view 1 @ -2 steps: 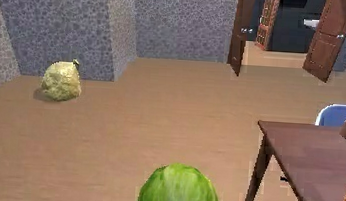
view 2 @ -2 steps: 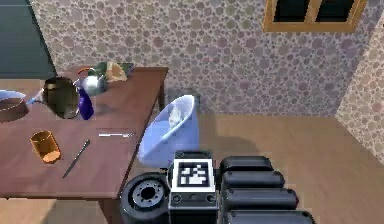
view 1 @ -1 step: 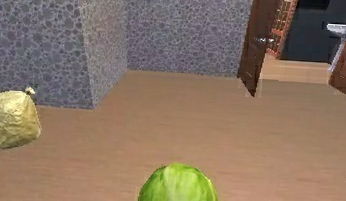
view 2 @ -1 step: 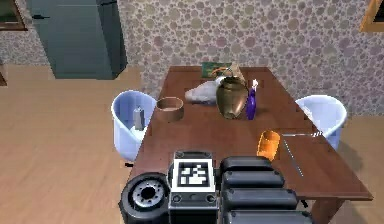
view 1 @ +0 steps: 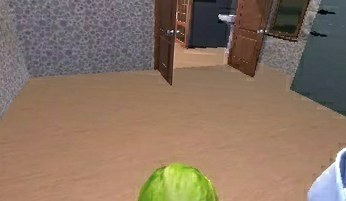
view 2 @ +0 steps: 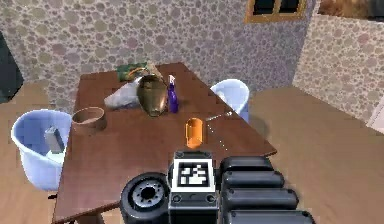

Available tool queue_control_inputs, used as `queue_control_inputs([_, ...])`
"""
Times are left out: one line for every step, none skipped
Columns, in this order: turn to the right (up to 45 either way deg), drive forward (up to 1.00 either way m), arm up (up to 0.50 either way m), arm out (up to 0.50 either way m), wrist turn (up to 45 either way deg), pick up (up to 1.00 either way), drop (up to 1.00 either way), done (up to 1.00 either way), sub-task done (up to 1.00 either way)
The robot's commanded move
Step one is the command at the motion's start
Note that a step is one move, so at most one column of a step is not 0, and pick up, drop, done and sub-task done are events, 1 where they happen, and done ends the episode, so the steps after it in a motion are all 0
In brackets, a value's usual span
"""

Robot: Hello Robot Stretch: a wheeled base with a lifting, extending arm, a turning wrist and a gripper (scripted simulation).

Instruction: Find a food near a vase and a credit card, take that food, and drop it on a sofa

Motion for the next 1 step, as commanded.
queue_control_inputs([0.0, 0.90, 0.00, 0.00, 0.0, 0.00, 0.00, 0.00, 0.00])
